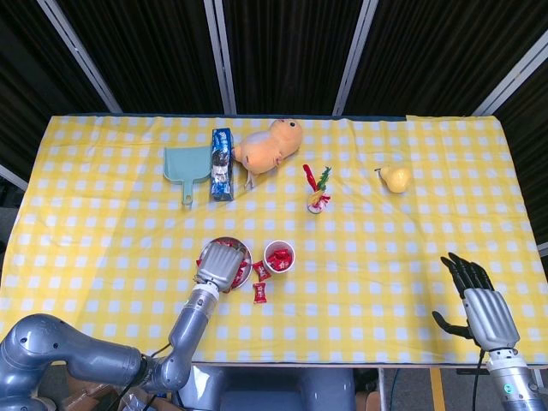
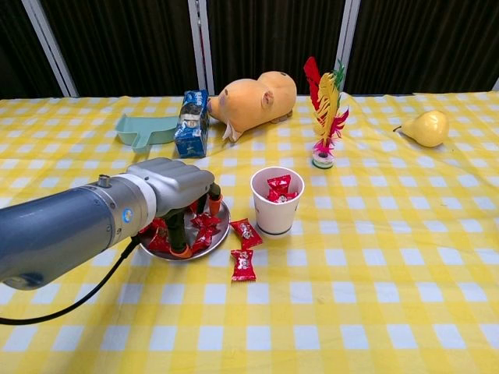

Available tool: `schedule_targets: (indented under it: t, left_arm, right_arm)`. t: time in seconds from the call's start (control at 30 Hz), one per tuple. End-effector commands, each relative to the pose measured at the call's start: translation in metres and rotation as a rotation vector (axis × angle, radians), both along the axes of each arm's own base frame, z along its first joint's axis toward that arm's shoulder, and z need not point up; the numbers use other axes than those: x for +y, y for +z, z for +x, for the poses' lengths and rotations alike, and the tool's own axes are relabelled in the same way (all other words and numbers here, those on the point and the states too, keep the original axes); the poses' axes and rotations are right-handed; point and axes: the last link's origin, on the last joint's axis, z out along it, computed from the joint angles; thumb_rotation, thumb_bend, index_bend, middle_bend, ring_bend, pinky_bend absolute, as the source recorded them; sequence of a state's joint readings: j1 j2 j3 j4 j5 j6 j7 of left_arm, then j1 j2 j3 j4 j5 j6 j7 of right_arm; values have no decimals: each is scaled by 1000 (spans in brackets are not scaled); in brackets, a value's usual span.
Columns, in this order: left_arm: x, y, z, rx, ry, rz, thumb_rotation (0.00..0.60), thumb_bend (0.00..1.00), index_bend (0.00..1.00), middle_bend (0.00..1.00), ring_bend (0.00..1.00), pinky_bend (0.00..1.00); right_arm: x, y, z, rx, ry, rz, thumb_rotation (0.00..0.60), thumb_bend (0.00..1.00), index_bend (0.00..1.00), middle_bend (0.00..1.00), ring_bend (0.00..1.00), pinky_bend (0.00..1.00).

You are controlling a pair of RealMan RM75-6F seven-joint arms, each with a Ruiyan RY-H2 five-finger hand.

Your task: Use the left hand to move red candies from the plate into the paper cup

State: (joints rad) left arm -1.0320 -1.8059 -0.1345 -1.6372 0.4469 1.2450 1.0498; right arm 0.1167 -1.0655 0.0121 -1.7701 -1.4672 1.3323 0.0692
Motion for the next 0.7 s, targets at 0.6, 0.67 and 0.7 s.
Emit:
schedule_targets:
  t: [0.6, 0.67, 0.7]
  left_arm:
    - [-1, -7, -6, 6, -3, 7, 600, 434, 449, 515, 843, 935]
    - [-1, -9, -8, 9, -3, 8, 600, 453, 466, 538, 843, 935]
    - [-1, -9, -8, 9, -3, 9, 600, 458, 473, 547, 844, 936]
  right_arm:
    - [0, 0, 0, 2, 2, 1, 600, 341, 0, 0, 0, 0]
    - [0, 0, 0, 2, 2, 0, 600, 341, 0, 0, 0, 0]
    - [0, 0, 0, 2, 2, 0, 600, 341, 0, 0, 0, 0]
